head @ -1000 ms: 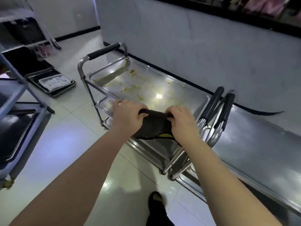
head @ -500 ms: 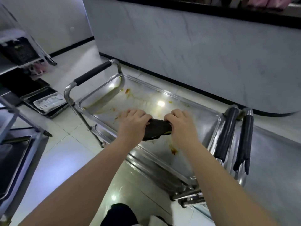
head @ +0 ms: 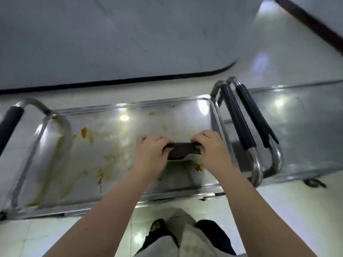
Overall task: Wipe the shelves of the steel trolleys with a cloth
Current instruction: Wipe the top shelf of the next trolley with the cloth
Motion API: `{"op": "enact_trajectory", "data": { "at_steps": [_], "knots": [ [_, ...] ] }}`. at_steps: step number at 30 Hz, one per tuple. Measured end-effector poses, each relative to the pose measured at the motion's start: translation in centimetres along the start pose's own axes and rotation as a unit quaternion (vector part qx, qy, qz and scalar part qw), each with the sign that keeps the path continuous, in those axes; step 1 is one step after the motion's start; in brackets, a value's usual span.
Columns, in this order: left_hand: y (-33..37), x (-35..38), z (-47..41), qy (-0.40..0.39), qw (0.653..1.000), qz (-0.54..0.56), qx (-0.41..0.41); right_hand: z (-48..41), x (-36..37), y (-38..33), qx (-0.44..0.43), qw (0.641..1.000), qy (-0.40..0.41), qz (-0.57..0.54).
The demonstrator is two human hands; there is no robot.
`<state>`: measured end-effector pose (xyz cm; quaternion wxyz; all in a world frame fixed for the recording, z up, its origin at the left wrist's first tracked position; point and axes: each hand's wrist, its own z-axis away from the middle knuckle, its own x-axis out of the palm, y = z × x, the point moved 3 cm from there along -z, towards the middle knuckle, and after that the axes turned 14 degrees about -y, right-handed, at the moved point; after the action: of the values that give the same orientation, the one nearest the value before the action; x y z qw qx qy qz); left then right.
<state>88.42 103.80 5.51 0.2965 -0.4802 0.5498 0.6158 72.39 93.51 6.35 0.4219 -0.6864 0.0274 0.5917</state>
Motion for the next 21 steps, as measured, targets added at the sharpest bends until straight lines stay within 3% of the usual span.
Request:
{"op": "enact_trajectory", "data": {
  "at_steps": [3, 5, 8, 10, 12, 15, 21],
  "knots": [
    [1.0, 1.1, -0.6, -0.034, 0.997, 0.060, 0.036, 2.8, -0.9, 0.1, 0.042, 0.995, 0.076, 0.055],
    [2.2, 2.4, -0.7, -0.086, 0.983, 0.157, 0.037, 3.9, -1.9, 0.6, 0.096, 0.983, 0.096, 0.122],
    [4.0, 5.0, -0.6, -0.147, 0.926, 0.348, -0.030, 3.6, -2.6, 1.6, 0.128, 0.963, 0.111, 0.211],
    [4.3, 7.3, -0.3, -0.171, 0.892, 0.408, -0.092, 2.0, -1.8, 2.4, 0.107, 0.963, 0.097, 0.225],
    [3.7, 9.7, 0.0, -0.234, 0.896, 0.357, -0.123, 0.4, 0.8, 3.3, 0.101, 0.962, 0.016, 0.253],
    [0.8, 12.7, 1.2, -0.294, 0.942, 0.114, -0.117, 0.0, 6.4, 5.3, 0.129, 0.957, -0.102, 0.240],
    [-6.0, 14.3, 1.5, -0.240, 0.964, -0.007, -0.111, 2.2, 11.9, 9.4, 0.246, 0.960, -0.121, 0.064]
  ]
}}
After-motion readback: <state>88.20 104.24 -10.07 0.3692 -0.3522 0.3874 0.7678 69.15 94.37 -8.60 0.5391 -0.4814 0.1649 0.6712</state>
